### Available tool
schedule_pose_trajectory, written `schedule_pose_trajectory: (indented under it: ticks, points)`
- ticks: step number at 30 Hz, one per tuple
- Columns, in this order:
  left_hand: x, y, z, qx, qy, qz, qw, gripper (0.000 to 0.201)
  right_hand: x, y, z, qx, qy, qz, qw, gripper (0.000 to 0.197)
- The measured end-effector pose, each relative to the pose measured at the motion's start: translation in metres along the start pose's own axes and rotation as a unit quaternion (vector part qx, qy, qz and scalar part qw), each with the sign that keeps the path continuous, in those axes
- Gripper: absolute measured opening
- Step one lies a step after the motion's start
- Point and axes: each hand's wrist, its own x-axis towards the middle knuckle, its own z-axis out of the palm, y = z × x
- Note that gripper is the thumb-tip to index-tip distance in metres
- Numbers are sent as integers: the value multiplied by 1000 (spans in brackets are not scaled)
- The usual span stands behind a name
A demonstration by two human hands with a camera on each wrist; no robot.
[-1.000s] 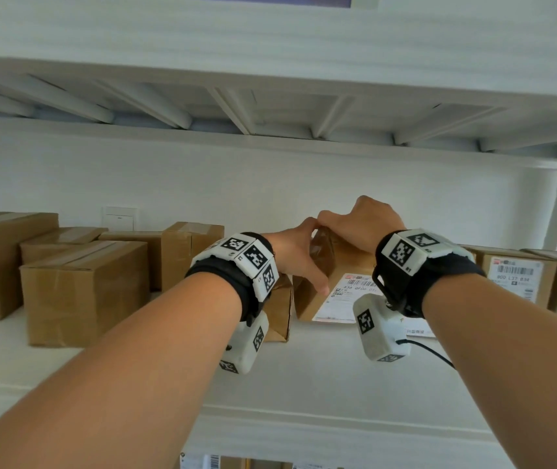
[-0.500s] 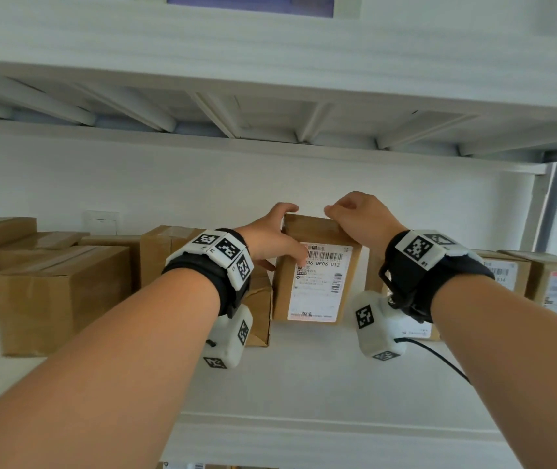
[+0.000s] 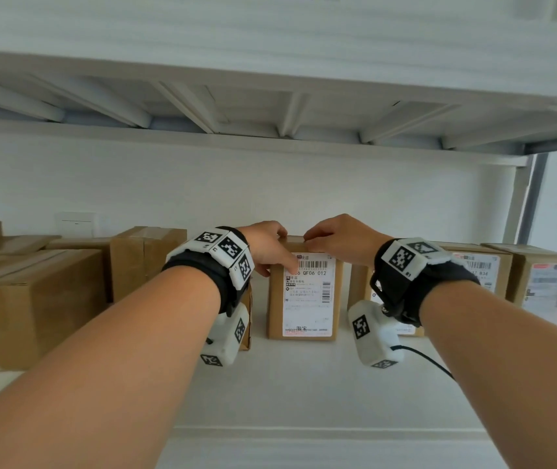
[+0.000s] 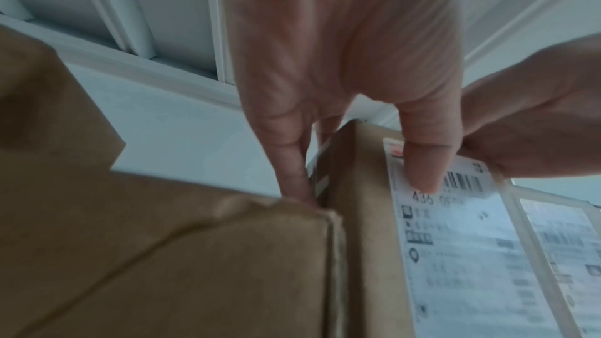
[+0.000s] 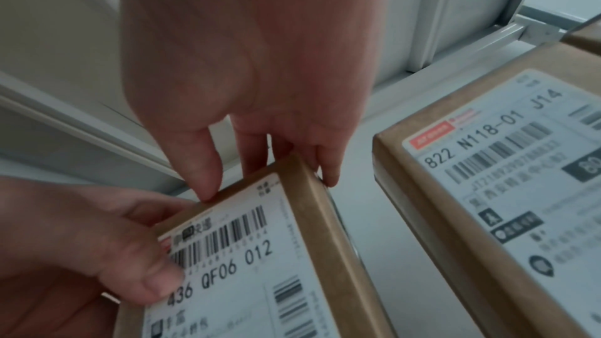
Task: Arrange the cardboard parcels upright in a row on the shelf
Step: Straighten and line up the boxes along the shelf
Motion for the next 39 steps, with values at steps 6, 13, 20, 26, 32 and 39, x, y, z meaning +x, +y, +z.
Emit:
schedule_pose_trajectory:
  ticks: [6, 13, 20, 26, 32, 39]
  points:
    - [7, 3, 7, 13, 9, 8, 1000, 80, 0, 7, -3, -39, 3, -8, 999, 31]
    - [16, 11, 16, 17, -6, 17, 1000, 82, -1, 17, -8, -77, 20, 2, 997, 32]
    - [23, 12, 17, 33, -10, 22, 999, 78, 2, 23, -7, -108, 28, -14, 994, 30]
    - [24, 13, 17, 51, -8, 25, 998, 63, 0, 26, -12, -120, 57, -12, 991, 41]
    - [23, 13, 20, 63, 0, 29, 998, 85, -8, 37, -23, -136, 37, 51, 989, 45]
    - [22, 14, 23, 58, -9, 35, 998, 82, -2, 38, -19, -136, 8, 88, 987, 35]
